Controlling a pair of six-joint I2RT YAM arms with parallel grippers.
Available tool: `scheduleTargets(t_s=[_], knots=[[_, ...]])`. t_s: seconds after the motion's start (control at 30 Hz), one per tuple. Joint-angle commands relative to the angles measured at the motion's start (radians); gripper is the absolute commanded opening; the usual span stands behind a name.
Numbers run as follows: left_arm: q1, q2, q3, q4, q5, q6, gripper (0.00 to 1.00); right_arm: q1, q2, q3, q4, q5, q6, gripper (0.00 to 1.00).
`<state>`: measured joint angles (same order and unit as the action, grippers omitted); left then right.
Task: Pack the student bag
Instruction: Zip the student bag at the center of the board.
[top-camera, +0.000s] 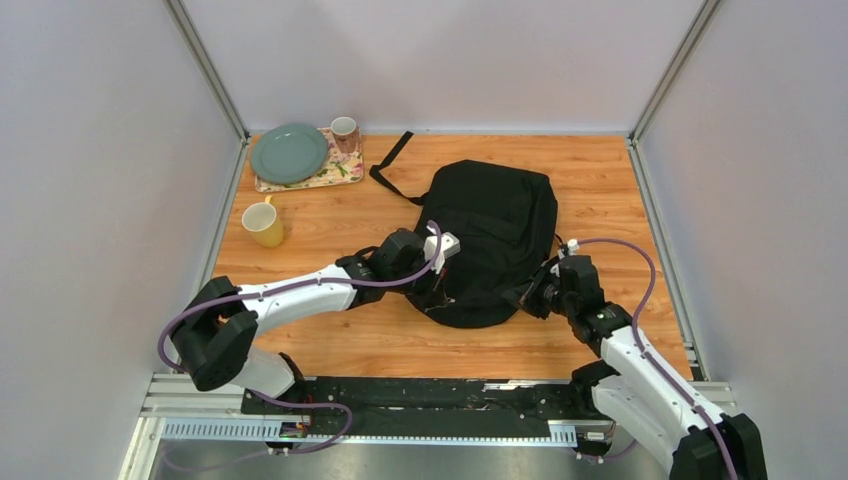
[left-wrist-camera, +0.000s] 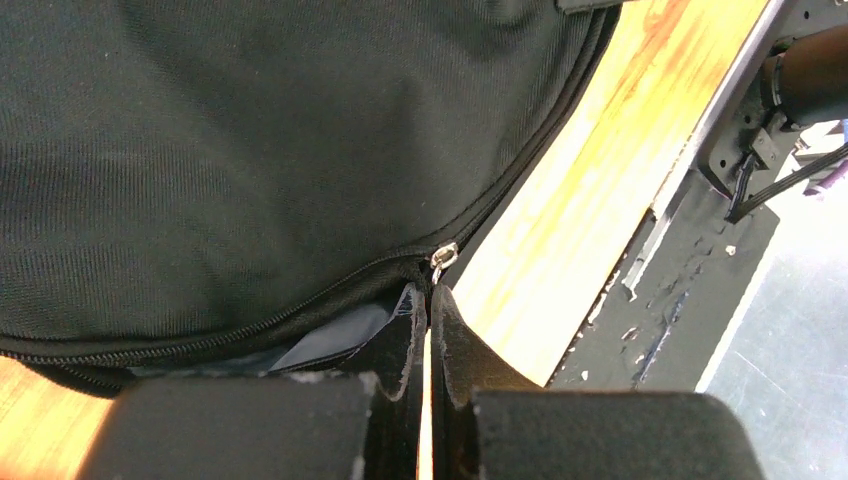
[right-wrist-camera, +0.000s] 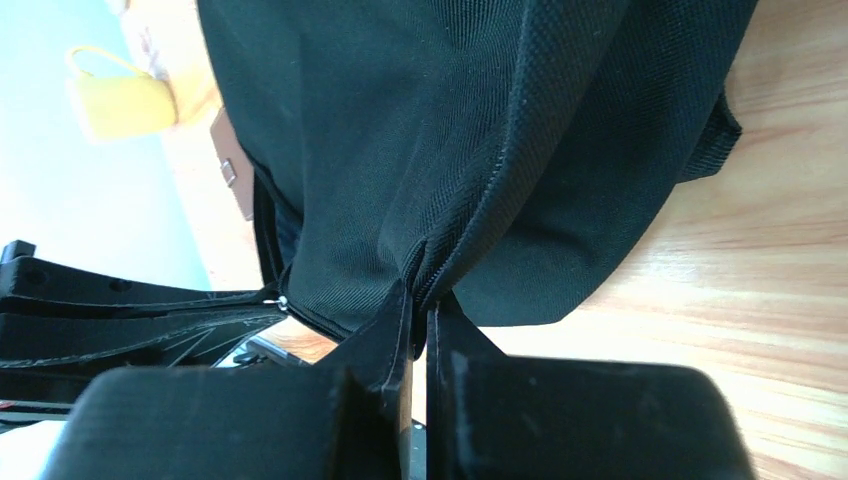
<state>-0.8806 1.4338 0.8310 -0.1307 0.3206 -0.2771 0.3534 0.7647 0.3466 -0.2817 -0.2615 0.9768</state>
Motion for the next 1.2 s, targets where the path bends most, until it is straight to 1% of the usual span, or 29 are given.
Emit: scheduleTargets(t_s=[0.0,0.13,0.2,0.23,0.33,0.37,0.4,0.47,0.57,0.67,0.8,0.83,0.87,0.9,0.97,1.0,1.03,1.1,1.13,1.17], knots=[[0.034,-0.026,-0.039,-0.210,-0.075,0.070,0.00,-0.088,0.060,0.075,-0.051,0.173,-0.156,0.00],[0.034,-0.052,-0.085,-0.199,-0.055,0.058,0.00,-0.177,0.131,0.121,-0.014,0.134,-0.214,0.00],[0.032,-0.062,-0.115,-0.192,-0.048,0.053,0.00,-0.195,0.195,0.169,-0.008,0.125,-0.263,0.00],[0.034,-0.075,-0.122,-0.185,-0.020,0.053,0.00,-0.208,0.218,0.190,-0.008,0.117,-0.279,0.00],[0.016,-0.114,-0.161,-0.129,0.017,0.038,0.00,-0.220,0.315,0.256,0.027,0.053,-0.337,0.00],[-0.022,-0.127,-0.167,-0.086,0.011,0.044,0.00,-0.220,0.340,0.275,0.029,0.015,-0.346,0.00],[-0.035,-0.131,-0.170,-0.069,0.002,0.044,0.00,-0.220,0.382,0.296,0.016,0.004,-0.351,0.00],[-0.040,-0.118,-0.173,-0.003,0.032,0.007,0.00,-0.220,0.418,0.337,0.016,-0.027,-0.357,0.00],[-0.046,-0.044,-0.118,0.020,0.104,-0.025,0.00,-0.221,0.450,0.362,0.024,-0.003,-0.372,0.01],[-0.093,0.020,-0.053,0.066,0.126,-0.036,0.00,-0.237,0.458,0.388,0.004,0.008,-0.400,0.02],[-0.138,0.109,0.081,0.082,0.195,-0.043,0.00,-0.257,0.469,0.419,-0.051,0.014,-0.425,0.04],[-0.168,0.138,0.106,0.074,0.215,-0.013,0.00,-0.261,0.469,0.422,-0.057,0.024,-0.428,0.04],[-0.178,0.151,0.155,0.024,0.186,-0.001,0.00,-0.264,0.469,0.425,-0.060,0.028,-0.429,0.06],[-0.179,0.157,0.163,0.014,0.131,0.001,0.00,-0.268,0.470,0.431,-0.066,0.027,-0.429,0.11],[-0.172,0.162,0.151,0.041,0.103,-0.013,0.00,-0.275,0.481,0.446,-0.092,-0.001,-0.443,0.37],[-0.170,0.166,0.151,0.051,0.098,-0.022,0.00,-0.274,0.484,0.451,-0.112,-0.028,-0.475,0.48],[-0.169,0.169,0.151,0.055,0.097,-0.036,0.00,-0.281,0.484,0.477,-0.154,-0.045,-0.481,0.57],[-0.169,0.169,0.152,0.054,0.065,-0.042,0.00,-0.283,0.438,0.488,-0.242,0.001,-0.475,0.61],[-0.167,0.168,0.148,0.057,0.051,-0.045,0.00,-0.284,0.408,0.480,-0.269,0.058,-0.461,0.62],[-0.156,0.166,0.134,0.071,0.043,-0.050,0.00,-0.284,0.344,0.474,-0.299,0.083,-0.443,0.63]])
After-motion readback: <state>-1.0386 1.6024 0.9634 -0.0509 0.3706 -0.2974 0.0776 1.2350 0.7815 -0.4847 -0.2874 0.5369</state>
